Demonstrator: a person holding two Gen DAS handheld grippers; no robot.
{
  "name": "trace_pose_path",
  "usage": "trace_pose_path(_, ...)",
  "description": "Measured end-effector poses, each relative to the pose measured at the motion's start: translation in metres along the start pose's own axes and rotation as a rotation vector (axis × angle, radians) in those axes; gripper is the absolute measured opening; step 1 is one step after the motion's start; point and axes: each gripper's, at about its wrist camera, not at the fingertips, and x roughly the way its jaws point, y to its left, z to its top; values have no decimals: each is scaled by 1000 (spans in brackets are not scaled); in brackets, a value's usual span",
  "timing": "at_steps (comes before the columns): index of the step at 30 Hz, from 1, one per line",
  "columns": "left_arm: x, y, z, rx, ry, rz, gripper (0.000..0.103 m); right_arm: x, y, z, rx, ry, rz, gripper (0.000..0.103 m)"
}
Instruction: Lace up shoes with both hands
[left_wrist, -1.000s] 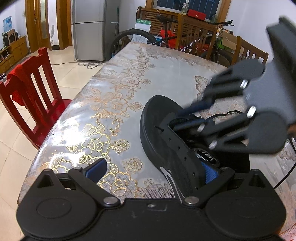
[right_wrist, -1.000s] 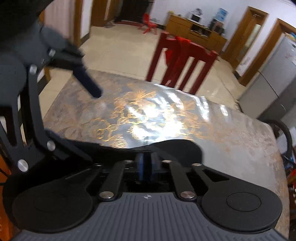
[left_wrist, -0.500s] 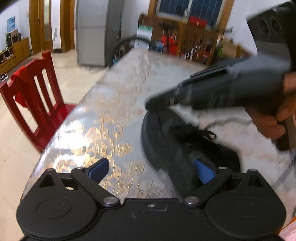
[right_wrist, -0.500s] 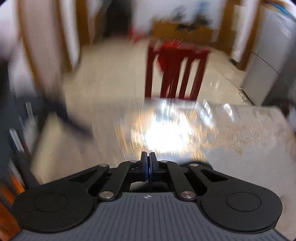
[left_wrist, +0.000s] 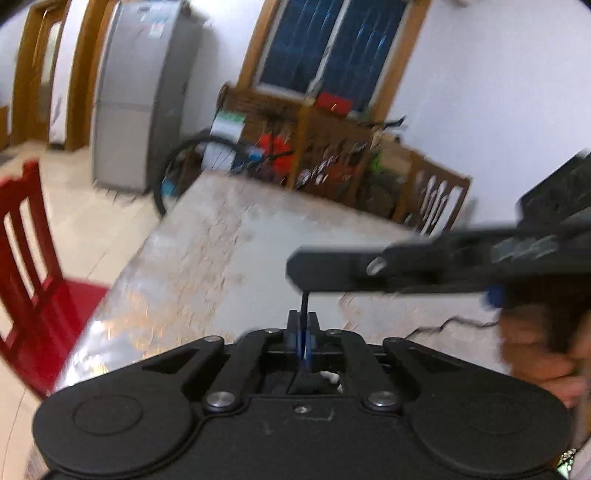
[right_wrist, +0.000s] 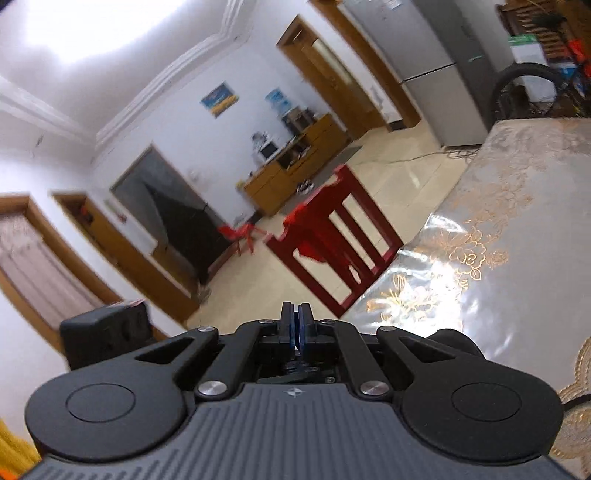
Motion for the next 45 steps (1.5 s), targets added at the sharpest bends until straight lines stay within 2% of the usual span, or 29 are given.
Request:
trace_pose_path(1, -5, 1, 4, 0, -12, 4, 2, -1, 0, 2, 3, -17, -17, 7)
trace_pose_path(2, -7, 3, 6, -3, -22, 18, 2, -3, 1, 3, -9, -34, -46, 20)
trace_pose_path(3, -8, 7, 6, -10, -23, 32, 2, -6, 4, 1, -58, -52, -112, 30)
trace_pose_path(4, -9, 11, 6, -27, -22, 44, 2, -10, 8, -4, -126, -74, -202, 48)
trace_pose_path(5, -12, 15, 6, -53, -26, 36, 2, -14, 11, -9, -189, -90, -279, 54)
trace_pose_path(6, -14, 19, 6, -79, -29, 28, 2, -15, 13, -17, -245, -87, -329, 54)
trace_pose_path(8, -21, 22, 9, -105, -42, 8, 2, -7, 14, -32, -317, -10, -358, 54)
trace_pose_path(12, -35, 14, 20, -95, -70, -18, 2, 38, 29, -57, -439, 97, -298, 52)
trace_pose_path(13, -36, 12, 23, -92, -69, -21, 2, 54, 32, -62, -481, 108, -323, 32)
trace_pose_path(14, -37, 9, 25, -77, -73, -7, 2, 66, 33, -63, -490, 118, -342, 4)
trace_pose_path(15, -40, 6, 29, -52, -91, 12, 2, 73, 33, -58, -461, 126, -354, 1)
trace_pose_path(17, -54, -1, 48, 2, -153, -1, 2, 82, 37, -47, -407, 126, -355, 1)
trace_pose_path(20, -74, -13, 88, 67, -238, -39, 2, 55, 76, -12, -440, -5, -249, 1)
trace_pose_path(22, -87, -22, 117, 102, -286, -63, 2, 40, 99, 12, -480, -73, -215, 1)
trace_pose_path(25, -108, -39, 158, 160, -334, -87, 2, 23, 120, 45, -535, -122, -215, 1)
trace_pose_path(29, -124, -59, 184, 238, -367, -65, 3, 5, 141, 79, -583, -175, -212, 1)
trace_pose_path(32, -120, -59, 178, 243, -360, -25, 7, 14, 145, 83, -636, -177, -293, 1)
trace_pose_path(35, -119, -44, 153, 199, -337, 0, 11, 17, 127, 74, -540, -96, -209, 1)
trace_pose_path(37, -121, -28, 132, 147, -306, 26, 13, 24, 120, 53, -546, -51, -165, 1)
trace_pose_path(39, -124, -8, 108, 84, -267, 70, 15, 36, 115, 26, -534, 35, -96, 1)
trace_pose_path(45, -135, 54, 40, -145, -142, 201, 27, 86, 101, -50, -496, 286, -44, 1)
